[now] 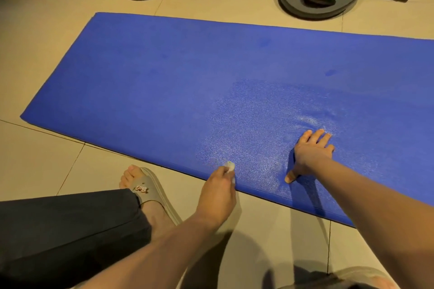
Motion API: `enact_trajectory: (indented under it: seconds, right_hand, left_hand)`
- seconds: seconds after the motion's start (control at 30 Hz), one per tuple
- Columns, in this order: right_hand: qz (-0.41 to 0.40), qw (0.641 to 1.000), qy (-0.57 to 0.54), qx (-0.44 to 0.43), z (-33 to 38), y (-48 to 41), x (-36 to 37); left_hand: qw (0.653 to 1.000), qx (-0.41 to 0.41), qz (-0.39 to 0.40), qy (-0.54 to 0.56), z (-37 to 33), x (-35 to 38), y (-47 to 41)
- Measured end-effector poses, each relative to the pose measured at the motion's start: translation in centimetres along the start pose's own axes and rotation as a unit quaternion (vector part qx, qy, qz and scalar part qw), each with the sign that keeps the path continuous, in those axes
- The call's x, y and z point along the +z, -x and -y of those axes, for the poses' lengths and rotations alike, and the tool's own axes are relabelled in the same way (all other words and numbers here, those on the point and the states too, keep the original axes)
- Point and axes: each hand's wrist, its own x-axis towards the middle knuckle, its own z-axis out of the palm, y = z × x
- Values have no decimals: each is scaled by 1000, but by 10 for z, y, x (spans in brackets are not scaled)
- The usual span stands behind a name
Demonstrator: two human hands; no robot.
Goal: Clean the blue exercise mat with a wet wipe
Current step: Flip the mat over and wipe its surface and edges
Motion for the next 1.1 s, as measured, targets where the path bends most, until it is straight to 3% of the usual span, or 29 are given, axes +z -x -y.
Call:
enact_trajectory:
  seconds: [0.2,0.4,0.5,0.57,0.67,0.73,0.77,0.87,0.97,1.03,1.1]
  right_hand:
    - [2,1000,1,-1,0,0,0]
    - [11,1000,1,6,3,0,-3]
    - [7,1000,0,5,3,0,-3]
    - [5,1000,-3,4,2,1,-2]
    - [9,1000,0,4,3,1,-2]
    - [8,1000,0,6,4,1,-3]
    - [7,1000,0,6,4,2,-3]
    - [6,1000,-5,2,4,1,-3]
    - [3,1000,-9,-3,1,0,-1]
    - [0,1000,-9,-6,-1,-1,0]
    - [-2,1000,-9,-9,-1,0,1]
  left_hand:
    - [995,-25,21,98,-32,17,-8]
    - [996,-2,63,67,-28,17,-7]
    - [987,-107,-21,118,8,2,-13]
    - [955,-232,-95,161,35,-10,-17]
    - [895,-334,-160,248,35,-11,-16]
    - [860,-351,-151,337,7,3,-11]
    - [860,-341,-123,359,-9,14,-8]
    - [905,-293,-63,301,-45,41,-1]
    - [913,-287,-56,285,-42,44,-3]
    - [898,-309,-74,305,-27,30,-5]
    - [860,-360,-113,344,-6,13,-9]
